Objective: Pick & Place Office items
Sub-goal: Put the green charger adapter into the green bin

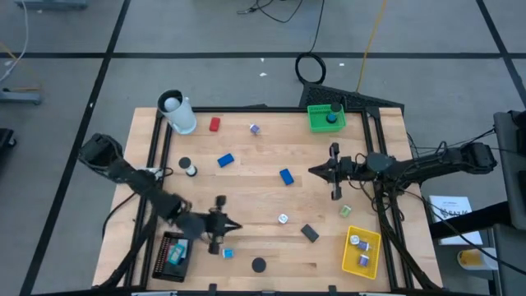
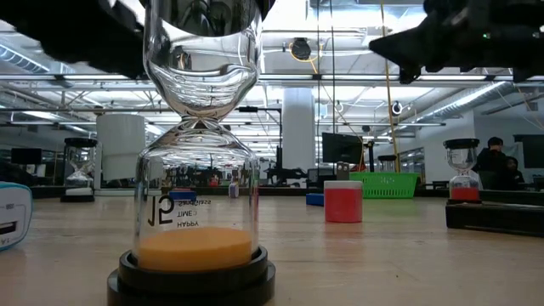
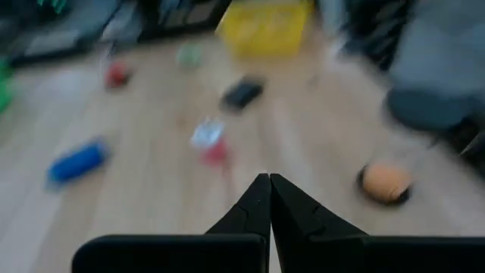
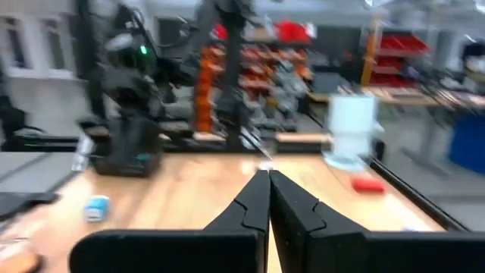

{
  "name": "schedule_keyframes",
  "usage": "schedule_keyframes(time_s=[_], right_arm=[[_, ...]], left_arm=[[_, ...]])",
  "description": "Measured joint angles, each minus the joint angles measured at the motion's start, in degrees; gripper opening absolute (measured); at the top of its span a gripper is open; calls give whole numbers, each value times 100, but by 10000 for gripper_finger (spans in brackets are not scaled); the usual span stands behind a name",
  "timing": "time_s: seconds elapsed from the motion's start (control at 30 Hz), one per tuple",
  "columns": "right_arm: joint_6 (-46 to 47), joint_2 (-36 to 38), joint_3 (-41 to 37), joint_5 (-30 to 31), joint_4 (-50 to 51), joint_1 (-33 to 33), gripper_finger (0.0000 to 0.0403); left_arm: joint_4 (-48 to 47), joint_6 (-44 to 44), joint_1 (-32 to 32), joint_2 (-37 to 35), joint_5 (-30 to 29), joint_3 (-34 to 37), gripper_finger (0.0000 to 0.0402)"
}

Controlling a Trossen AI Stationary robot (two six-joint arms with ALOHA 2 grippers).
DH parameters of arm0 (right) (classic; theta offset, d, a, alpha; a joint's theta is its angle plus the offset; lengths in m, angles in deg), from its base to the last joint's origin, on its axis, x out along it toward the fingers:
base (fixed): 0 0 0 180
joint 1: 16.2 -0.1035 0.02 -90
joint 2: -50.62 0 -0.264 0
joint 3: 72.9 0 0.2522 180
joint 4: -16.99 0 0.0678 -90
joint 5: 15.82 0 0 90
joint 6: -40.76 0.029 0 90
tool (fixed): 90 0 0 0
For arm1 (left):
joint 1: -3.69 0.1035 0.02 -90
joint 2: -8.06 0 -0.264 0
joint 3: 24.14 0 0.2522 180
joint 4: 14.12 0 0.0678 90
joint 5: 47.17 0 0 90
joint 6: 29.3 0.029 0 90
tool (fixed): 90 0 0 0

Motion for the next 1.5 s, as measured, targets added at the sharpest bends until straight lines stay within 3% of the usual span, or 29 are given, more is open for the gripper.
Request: schedule_keyframes(time_s=[0.07,0.2,0.37,0.5,0.63,0.8,1.0,1.3,1.5], right_arm=[[112,-21,160,359,433,-7,0],[366,-162,537,1363,1248,-141,0],[714,-668,1098,2364,2022,-331,0],[942,-1284,1605,2665,2592,-339,0],[955,-1802,2053,2912,2936,-339,0],[1226,-2112,2450,2912,3351,-549,9],[1516,-2370,2935,2930,4422,-1288,28],[3577,-2935,4669,2622,8862,-2232,65],[4963,-3158,5005,1815,10277,-2591,109]], left_arm=[[1208,464,386,-2,525,448,5],[2918,779,1161,-3,1022,1097,5],[3048,245,2082,0,1146,1290,5],[3012,537,2450,-2,1613,1444,5],[3105,554,2531,-2,1686,1635,5],[3099,490,2485,-2,1681,1829,5],[3087,482,2428,0,1678,1843,6],[3092,495,2418,0,1664,1843,6],[3090,495,2418,0,1664,1843,6]])
